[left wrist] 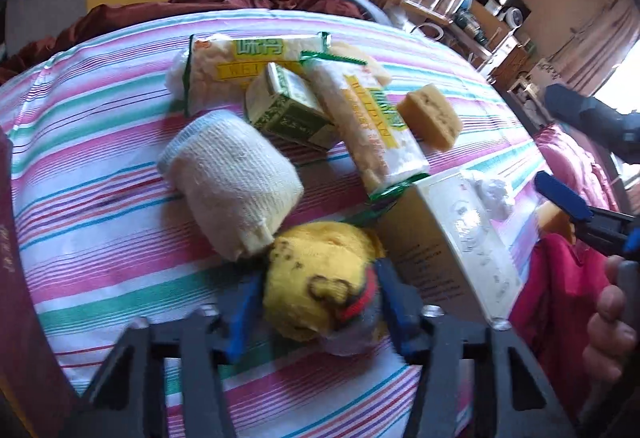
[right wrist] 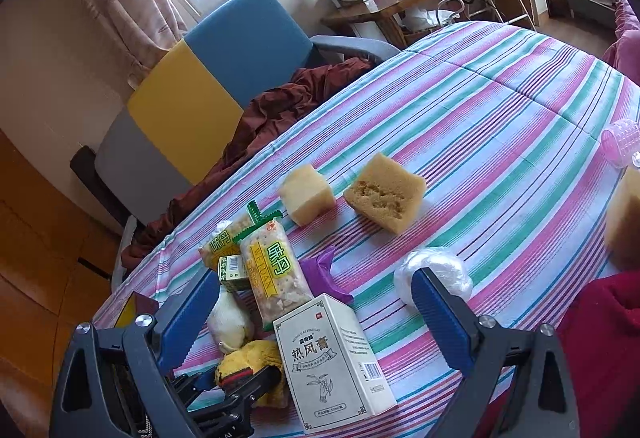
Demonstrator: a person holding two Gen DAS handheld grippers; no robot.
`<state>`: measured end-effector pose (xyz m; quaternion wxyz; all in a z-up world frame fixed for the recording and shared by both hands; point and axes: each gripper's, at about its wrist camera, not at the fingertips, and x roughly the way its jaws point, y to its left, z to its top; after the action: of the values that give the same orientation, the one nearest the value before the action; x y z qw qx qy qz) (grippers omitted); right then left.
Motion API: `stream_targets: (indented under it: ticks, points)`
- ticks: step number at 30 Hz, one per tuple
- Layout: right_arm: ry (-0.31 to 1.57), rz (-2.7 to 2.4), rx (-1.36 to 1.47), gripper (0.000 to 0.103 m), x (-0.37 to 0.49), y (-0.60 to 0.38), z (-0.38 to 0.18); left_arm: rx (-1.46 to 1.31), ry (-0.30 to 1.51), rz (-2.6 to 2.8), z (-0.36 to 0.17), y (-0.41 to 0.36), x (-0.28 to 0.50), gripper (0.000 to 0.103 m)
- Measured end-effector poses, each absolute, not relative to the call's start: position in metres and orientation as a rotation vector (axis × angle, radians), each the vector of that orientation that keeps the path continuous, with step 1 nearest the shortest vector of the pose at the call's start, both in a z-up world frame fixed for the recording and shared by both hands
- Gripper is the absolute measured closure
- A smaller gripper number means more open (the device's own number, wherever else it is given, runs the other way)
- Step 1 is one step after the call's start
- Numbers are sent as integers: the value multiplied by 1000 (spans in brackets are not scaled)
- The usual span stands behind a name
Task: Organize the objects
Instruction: 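Reach the left gripper to the yellow sock bundle and grasp it, then drop the yellow sock into the gold tray while the right gripper grasps the white box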
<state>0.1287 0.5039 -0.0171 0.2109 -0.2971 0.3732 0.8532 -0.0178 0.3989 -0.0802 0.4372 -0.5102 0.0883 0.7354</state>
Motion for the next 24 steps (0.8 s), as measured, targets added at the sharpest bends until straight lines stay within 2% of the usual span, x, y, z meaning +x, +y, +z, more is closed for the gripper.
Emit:
stream_targets:
  ticks: [5, 18, 24]
  points:
    - [988, 2361, -907, 4, 120, 500, -21, -1184, 281, 1877, -69, 378, -3, 64]
    - [768, 2295, -1247, 10, 86, 479, -45, -1105, 306, 1945, -48, 334, 19, 64]
    - [686, 2272, -1371, 18, 74, 469, -57, -1056, 273, 1990, -28, 317, 25, 64]
